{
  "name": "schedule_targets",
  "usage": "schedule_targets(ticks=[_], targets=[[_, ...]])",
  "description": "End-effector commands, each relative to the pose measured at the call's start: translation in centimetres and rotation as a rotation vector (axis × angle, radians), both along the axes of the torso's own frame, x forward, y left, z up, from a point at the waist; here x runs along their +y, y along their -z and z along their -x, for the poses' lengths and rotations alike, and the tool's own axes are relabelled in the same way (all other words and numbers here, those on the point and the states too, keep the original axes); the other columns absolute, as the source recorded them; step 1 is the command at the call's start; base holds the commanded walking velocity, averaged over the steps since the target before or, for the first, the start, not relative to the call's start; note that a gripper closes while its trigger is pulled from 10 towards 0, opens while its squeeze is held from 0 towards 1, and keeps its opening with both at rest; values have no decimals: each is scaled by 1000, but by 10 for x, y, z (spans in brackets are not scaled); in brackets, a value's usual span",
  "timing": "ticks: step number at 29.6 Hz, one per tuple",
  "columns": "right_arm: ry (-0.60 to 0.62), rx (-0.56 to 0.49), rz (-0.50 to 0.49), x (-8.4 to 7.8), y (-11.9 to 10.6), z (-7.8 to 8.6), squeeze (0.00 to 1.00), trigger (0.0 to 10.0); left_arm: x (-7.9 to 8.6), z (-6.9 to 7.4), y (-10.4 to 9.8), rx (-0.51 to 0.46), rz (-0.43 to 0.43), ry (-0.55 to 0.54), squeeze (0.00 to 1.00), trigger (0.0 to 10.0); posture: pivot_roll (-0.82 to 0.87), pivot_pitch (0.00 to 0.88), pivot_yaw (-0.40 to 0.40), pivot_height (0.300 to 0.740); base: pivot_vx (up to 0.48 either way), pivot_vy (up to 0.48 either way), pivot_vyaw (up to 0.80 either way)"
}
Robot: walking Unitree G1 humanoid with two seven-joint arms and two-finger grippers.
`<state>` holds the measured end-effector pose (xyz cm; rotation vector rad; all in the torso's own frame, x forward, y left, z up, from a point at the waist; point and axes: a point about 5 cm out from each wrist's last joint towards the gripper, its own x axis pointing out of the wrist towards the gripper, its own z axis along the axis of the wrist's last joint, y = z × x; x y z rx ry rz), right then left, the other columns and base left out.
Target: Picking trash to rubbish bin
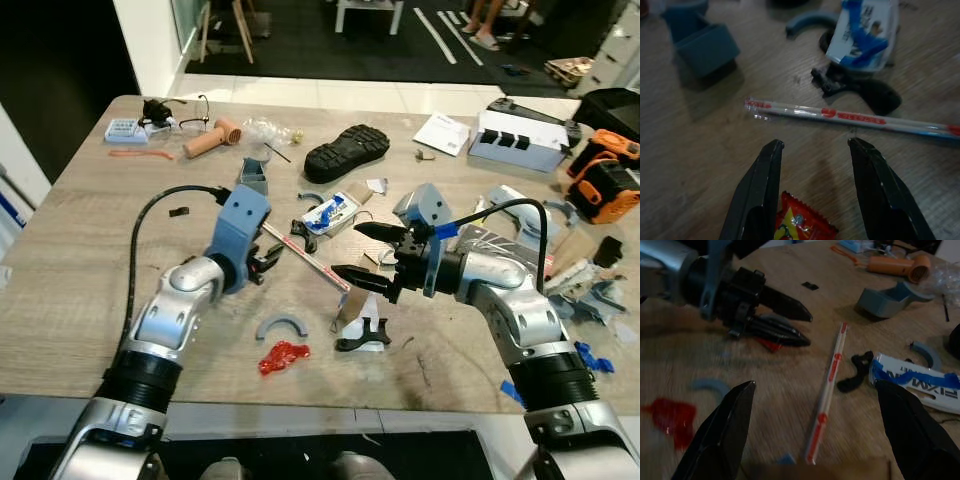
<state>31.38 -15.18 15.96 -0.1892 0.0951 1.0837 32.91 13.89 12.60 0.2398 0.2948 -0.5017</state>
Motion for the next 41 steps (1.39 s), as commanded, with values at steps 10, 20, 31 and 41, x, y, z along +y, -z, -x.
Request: schedule_targets(ticks=[10, 20, 31, 41], targets=[[-90, 41, 31, -4, 1, 13, 0, 10000, 47, -10, -21, -80, -60, -228, 0, 10000, -53, 0, -17, 740, 0, 0, 0], [-183, 128, 60, 0, 7, 25, 0, 10000, 89, -6, -7, -11, -254, -345, 0, 10000, -54, 0, -23, 740, 0, 0, 0], [-83, 91, 31, 2, 0, 13, 0, 10000, 83, 4, 16, 105, -260, -278, 0, 10000, -48, 0, -27, 740, 0, 0, 0], [-46, 87, 35, 0, 1, 11, 0, 10000, 93, 6, 3, 108, -191, -295, 0, 10000, -49, 0, -24, 740, 0, 0, 0]])
